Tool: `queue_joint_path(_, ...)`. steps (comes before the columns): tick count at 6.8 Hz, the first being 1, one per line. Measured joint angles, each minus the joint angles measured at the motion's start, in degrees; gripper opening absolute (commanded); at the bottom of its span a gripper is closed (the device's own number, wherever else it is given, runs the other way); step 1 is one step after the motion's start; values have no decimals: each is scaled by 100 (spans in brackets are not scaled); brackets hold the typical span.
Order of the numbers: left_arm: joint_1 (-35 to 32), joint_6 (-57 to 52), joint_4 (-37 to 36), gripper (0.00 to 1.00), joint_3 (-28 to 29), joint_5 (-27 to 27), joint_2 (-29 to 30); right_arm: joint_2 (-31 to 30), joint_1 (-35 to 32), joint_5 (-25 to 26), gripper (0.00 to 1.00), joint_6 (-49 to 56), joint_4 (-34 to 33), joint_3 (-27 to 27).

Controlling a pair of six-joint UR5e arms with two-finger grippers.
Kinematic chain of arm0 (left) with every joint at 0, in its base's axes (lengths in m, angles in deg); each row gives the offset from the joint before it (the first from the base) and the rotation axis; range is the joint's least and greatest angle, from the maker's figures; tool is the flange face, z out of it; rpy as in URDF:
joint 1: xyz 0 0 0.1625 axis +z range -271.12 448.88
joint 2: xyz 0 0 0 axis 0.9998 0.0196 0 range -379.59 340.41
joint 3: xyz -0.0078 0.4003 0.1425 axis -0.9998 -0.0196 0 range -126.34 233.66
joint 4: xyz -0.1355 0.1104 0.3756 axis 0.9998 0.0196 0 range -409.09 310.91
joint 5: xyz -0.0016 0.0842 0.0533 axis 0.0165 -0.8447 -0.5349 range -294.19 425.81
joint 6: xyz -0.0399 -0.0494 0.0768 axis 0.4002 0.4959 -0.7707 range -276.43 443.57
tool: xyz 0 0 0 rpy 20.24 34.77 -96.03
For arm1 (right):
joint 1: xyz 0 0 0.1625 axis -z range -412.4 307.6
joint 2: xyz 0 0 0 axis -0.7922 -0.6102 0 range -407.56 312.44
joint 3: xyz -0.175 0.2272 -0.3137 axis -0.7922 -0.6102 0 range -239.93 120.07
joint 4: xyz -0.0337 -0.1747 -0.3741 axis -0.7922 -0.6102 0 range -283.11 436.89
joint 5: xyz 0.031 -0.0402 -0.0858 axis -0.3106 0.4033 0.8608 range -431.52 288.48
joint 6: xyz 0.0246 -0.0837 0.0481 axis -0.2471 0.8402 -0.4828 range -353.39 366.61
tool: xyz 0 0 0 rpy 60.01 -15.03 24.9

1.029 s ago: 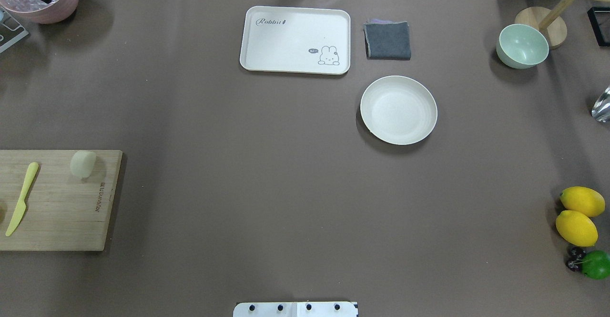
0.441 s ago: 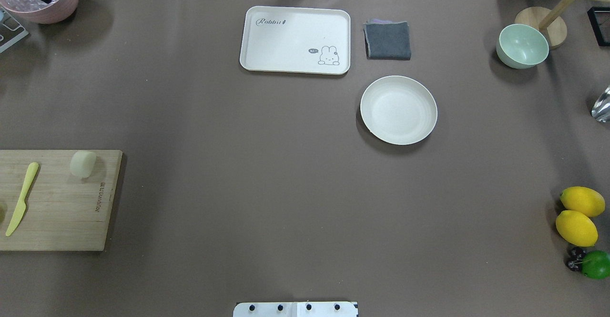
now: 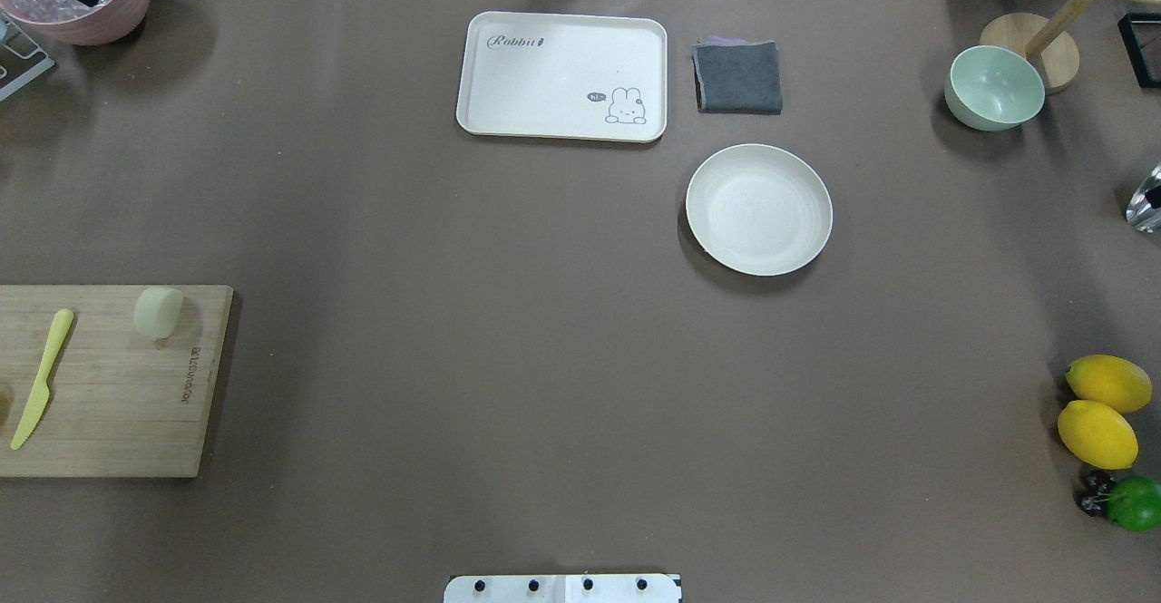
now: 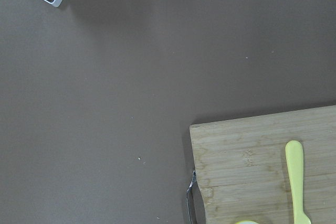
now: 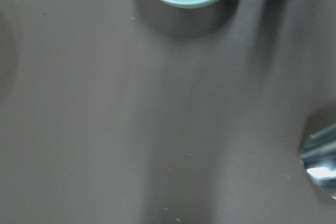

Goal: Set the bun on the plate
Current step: 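Reach the right gripper to the white plate's rim and grip it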

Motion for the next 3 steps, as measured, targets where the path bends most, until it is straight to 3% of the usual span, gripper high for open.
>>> queue_joint_path(1, 16, -4, 6, 98, 27, 14, 19, 253, 390, -41, 99, -836, 316, 58)
queue_joint_path(3, 29, -11, 44, 98, -2, 20, -16, 1059, 1499, 642, 86, -2627, 752, 16)
